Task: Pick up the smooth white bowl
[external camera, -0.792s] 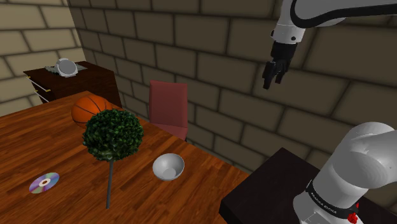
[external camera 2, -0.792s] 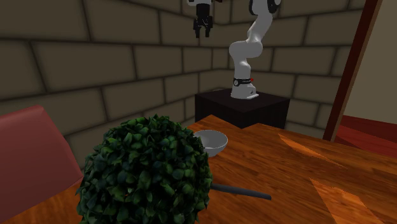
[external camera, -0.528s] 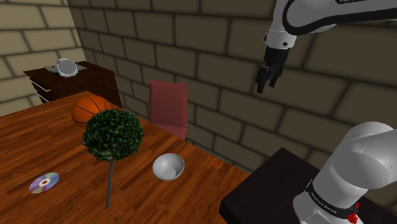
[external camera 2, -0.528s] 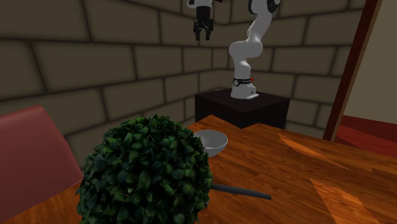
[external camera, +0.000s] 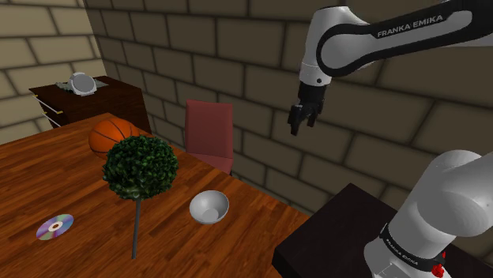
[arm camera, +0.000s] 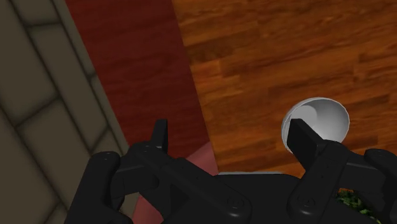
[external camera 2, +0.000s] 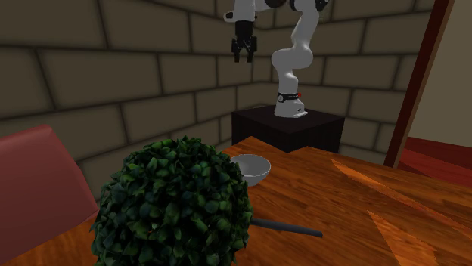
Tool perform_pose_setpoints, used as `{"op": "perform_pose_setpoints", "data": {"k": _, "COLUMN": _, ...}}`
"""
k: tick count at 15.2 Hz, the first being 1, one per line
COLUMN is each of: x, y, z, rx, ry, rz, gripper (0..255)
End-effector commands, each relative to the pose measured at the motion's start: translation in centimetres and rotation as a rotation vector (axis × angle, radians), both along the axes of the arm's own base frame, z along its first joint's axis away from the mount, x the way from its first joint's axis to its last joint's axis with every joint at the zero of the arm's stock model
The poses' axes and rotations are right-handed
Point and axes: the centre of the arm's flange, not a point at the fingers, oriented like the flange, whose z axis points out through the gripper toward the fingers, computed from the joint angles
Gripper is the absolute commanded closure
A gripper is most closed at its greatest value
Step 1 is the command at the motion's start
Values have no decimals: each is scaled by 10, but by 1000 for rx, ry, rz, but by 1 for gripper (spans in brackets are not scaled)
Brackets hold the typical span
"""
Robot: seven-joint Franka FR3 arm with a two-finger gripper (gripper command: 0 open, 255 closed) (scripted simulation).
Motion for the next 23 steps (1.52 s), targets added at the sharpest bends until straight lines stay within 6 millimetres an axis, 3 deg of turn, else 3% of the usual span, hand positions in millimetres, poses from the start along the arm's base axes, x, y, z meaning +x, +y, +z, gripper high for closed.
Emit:
{"op": "perform_pose_setpoints", "data": {"k": 1, "x": 6, "y": 17, "z": -16, "rx": 3, "ry": -3, "rz": 2, "gripper": 0}}
{"op": "perform_pose_setpoints", "data": {"k": 23, "x": 105, "y": 220, "z": -192, "rx": 29, "ry": -21, "rz": 27, "gripper": 0}}
